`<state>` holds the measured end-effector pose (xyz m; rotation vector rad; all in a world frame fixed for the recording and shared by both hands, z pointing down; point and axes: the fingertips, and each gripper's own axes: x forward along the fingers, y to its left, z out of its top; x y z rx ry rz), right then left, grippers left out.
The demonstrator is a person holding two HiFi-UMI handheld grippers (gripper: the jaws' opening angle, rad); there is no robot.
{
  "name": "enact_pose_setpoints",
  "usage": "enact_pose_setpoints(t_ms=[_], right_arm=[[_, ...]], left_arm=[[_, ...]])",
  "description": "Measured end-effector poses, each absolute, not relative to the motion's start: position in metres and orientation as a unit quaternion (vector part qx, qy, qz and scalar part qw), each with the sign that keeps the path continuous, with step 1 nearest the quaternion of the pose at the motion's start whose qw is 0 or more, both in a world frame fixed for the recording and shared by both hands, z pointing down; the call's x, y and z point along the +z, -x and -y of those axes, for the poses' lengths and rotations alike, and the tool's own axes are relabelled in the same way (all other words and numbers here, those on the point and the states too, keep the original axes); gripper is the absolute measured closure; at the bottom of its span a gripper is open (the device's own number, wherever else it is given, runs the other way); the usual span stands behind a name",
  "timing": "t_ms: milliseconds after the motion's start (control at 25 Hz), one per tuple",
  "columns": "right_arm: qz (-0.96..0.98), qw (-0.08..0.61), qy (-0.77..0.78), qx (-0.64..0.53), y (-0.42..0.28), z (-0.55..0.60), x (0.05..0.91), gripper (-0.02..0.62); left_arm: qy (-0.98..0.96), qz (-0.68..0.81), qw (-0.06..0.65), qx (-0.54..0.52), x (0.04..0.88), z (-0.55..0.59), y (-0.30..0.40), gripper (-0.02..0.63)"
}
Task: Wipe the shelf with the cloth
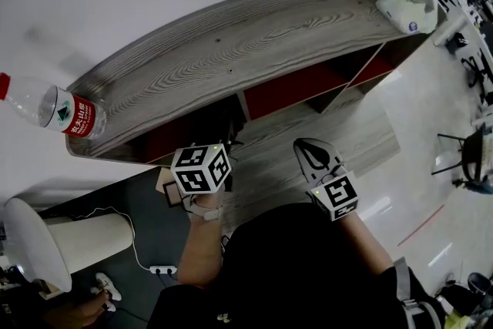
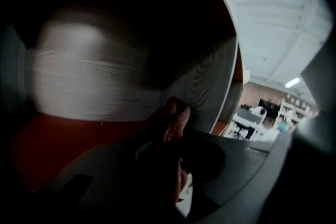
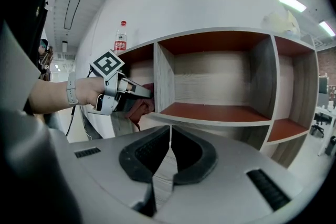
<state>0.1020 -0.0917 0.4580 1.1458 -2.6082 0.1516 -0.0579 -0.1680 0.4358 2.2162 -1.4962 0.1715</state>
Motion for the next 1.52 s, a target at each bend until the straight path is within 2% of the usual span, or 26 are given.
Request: enact_pose_setpoints(t_ms=[240,560,880,1200,1520], right_arm=[[0.905,0.142,-0.396,0.052,-0.095,0.096,0.457,0.589],[0.902,0.147,-0.403,0.054,-0.099,0.098,0.46,0.589],[0.898,0.152,-0.408,0.058,-0.106,0.098,0.464,0.589],[0.907,0.152,-0.39,0.058,-0.092,0.097,0.465,0.589],[0.908,0.151,-0.385,0.058,-0.09,0.1,0.465,0.589]], left_arm=[[-0.774,0.469,0.382,-0.187,0.429,0.161,0.076,0.541],[-0.72,0.383,0.484,-0.318,0.433,0.163,0.056,0.541],[-0.728,0.323,0.48,-0.367,0.405,0.165,0.045,0.551],[-0.755,0.244,0.401,-0.457,0.313,0.152,0.045,0.552],[-0.752,0.238,0.382,-0.482,0.3,0.15,0.046,0.554]])
